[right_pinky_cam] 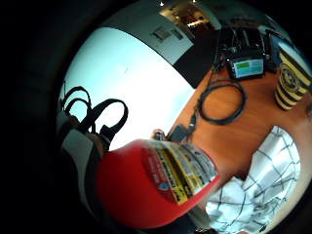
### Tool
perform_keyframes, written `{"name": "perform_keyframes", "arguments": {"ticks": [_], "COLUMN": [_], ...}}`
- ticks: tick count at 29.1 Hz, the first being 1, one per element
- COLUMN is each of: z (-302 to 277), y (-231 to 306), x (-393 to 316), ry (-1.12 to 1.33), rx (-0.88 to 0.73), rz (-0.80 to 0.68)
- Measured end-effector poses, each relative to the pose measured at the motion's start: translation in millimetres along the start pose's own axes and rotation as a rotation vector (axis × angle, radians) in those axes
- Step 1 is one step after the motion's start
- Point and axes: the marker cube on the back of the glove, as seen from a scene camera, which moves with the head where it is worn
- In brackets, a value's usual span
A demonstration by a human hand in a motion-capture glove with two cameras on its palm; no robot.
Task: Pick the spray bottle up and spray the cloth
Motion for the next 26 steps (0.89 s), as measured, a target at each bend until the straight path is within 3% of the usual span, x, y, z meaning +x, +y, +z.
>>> {"name": "perform_keyframes", "arguments": {"ticks": [17,26], "z": [9,5], "y": [7,0], "x": [46,21], "ry": [0.026,0.029], "rx": [0.035,0.046], "rz": [0.021,-0.005]}}
